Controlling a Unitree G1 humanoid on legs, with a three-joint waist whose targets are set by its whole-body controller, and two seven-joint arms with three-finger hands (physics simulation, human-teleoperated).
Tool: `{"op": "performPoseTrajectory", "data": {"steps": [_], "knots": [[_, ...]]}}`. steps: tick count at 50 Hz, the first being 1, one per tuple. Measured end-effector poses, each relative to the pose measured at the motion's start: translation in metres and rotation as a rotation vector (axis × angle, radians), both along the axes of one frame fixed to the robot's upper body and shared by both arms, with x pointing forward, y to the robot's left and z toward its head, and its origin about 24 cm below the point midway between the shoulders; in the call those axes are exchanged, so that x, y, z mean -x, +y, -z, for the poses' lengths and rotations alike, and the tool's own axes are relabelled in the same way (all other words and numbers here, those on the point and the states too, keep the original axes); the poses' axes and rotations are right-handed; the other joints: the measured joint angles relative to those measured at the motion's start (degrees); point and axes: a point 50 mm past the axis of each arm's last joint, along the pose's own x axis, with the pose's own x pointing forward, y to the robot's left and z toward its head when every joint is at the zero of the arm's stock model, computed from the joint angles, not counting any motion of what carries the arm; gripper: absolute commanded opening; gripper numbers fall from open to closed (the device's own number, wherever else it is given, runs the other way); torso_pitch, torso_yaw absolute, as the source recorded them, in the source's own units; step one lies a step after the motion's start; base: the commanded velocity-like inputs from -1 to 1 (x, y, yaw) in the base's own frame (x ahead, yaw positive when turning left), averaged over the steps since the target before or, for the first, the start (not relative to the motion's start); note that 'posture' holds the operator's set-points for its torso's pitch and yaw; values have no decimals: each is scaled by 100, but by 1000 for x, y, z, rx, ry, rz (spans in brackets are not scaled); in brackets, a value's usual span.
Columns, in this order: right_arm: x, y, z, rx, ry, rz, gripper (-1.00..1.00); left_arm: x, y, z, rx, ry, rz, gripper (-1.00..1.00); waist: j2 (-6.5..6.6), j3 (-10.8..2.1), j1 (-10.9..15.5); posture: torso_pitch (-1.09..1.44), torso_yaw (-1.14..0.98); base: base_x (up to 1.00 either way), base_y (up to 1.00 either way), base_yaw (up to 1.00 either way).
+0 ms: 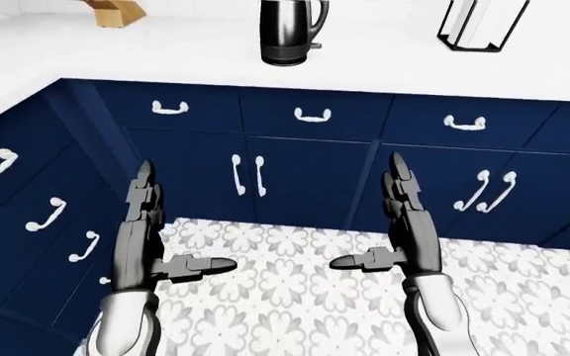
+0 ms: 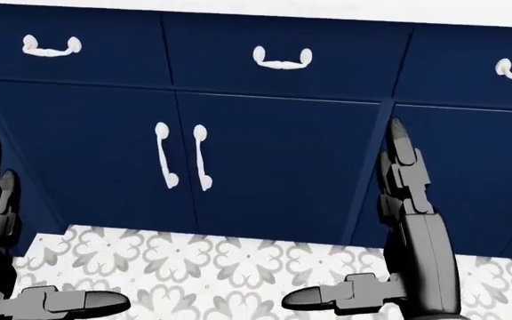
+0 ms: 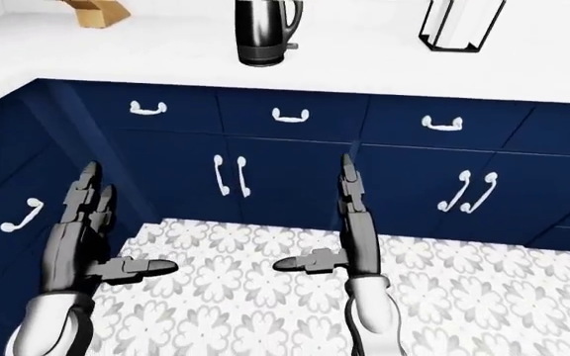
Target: Press down the lever to turn on the electric kettle.
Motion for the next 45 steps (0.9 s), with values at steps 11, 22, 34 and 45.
{"op": "performPoseTrajectory", "data": {"steps": [11,22,34,45], "knots": [[2,0,-3,19,-20,9,100,2,-3,-5,-3,-26,13,100,-17,-59,89,0,0,1,0,0],[2,-3,-3,30,-27,21,100,4,-5,-9,-4,-40,24,100,143,53,66,0,0,9,0,0],[1,2,-5,29,-32,-2,100,4,-1,-8,-11,-27,0,100,-189,68,107,0,0,12,0,0],[4,-2,-9,40,-45,19,100,6,-6,-14,-8,-54,27,100,136,119,25,0,0,16,0,0]]}}
